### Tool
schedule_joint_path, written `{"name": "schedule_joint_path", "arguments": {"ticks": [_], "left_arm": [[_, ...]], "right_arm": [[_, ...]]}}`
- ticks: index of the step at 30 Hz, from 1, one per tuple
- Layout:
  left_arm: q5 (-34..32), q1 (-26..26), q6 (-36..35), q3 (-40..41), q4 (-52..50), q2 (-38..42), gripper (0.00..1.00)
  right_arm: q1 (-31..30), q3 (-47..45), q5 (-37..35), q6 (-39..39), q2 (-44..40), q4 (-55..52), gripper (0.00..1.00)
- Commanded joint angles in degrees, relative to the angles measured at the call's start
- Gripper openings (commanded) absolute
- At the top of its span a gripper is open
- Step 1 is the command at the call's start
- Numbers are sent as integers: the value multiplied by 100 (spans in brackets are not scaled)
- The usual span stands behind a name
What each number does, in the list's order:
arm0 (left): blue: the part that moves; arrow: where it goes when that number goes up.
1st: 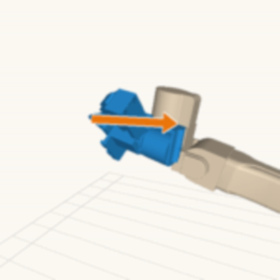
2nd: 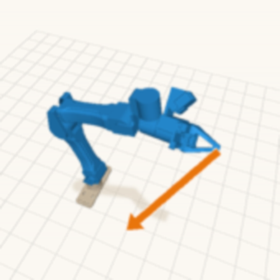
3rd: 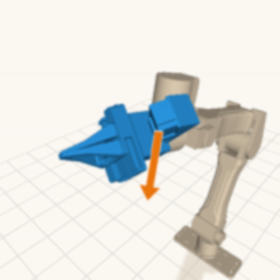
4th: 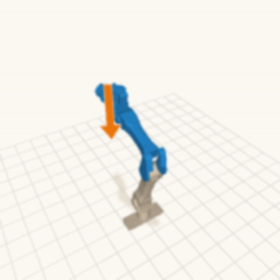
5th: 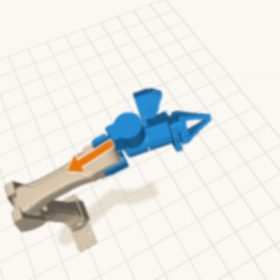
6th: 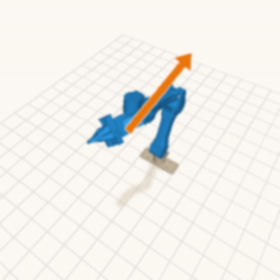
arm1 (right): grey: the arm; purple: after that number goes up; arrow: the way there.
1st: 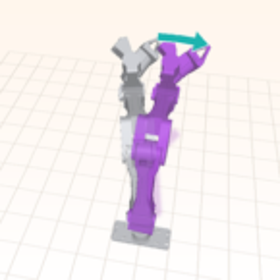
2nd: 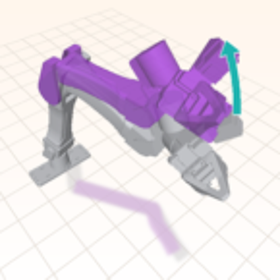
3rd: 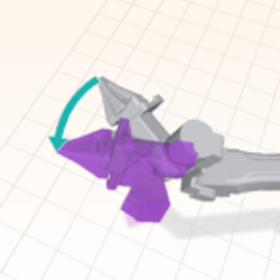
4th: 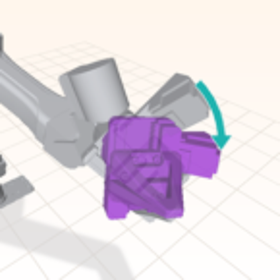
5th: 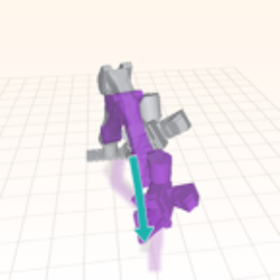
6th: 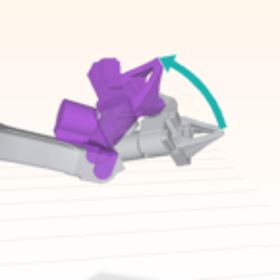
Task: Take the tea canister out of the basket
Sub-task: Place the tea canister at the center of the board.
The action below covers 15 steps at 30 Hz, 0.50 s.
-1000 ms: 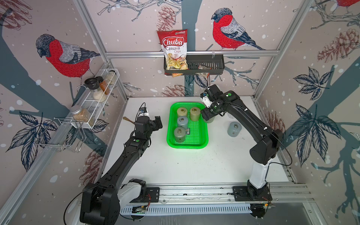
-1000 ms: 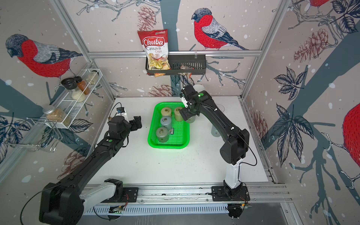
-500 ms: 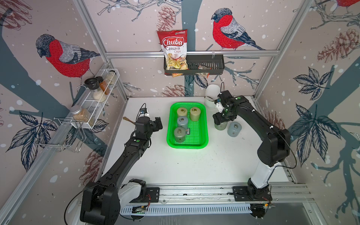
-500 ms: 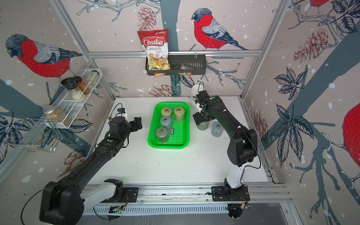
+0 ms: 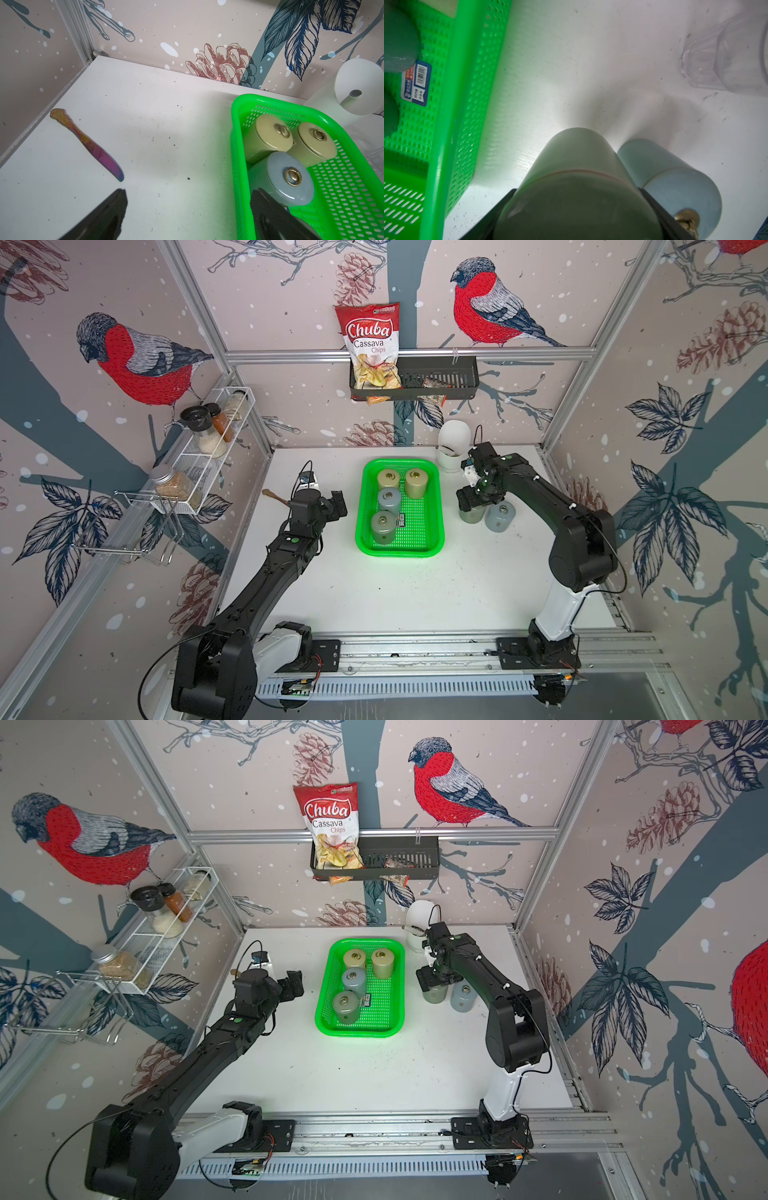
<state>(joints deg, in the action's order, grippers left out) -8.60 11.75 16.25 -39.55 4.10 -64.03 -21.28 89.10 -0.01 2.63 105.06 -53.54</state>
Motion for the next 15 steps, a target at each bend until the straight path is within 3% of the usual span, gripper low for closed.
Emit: {"name": "schedule_joint_path", "arguments": {"ticks": [1,15], "left_arm": [[69,16,-8,17,146,-22,97],[51,22,-4,9,158,-56,97]], "right_arm": [[37,-82,71,-8,33,337,0],[89,-272,80,17,305,650,0]]}}
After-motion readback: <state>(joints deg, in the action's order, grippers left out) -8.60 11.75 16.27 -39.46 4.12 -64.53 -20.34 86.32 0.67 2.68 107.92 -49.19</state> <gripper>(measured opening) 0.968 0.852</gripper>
